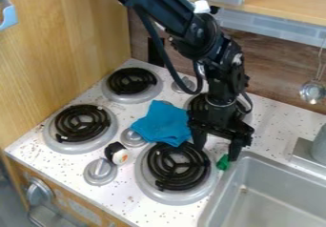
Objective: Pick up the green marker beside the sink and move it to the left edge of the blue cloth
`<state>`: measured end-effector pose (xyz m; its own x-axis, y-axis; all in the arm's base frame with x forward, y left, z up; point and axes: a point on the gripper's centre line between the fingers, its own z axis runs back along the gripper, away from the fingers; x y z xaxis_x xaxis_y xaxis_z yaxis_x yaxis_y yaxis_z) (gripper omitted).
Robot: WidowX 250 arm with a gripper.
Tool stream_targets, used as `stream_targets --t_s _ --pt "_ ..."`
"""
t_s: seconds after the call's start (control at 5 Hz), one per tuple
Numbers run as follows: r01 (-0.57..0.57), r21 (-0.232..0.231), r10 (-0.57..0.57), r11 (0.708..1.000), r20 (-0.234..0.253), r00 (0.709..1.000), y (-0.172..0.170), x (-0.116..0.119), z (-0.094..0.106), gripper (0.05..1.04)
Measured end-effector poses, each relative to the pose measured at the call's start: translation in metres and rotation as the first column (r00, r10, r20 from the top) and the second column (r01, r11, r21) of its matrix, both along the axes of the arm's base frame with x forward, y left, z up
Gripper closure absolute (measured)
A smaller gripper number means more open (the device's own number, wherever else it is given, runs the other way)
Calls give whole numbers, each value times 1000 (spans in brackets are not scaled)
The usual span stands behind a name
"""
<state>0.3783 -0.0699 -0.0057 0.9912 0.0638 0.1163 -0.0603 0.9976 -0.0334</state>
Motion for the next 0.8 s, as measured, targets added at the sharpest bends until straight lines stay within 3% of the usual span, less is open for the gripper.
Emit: stream_targets --t_s 0.4,0.8 --pt "77 -23 -73 997 145 987 -8 -23 32 79" --pt "84 -18 -80 996 166 983 -12 -12 25 79"
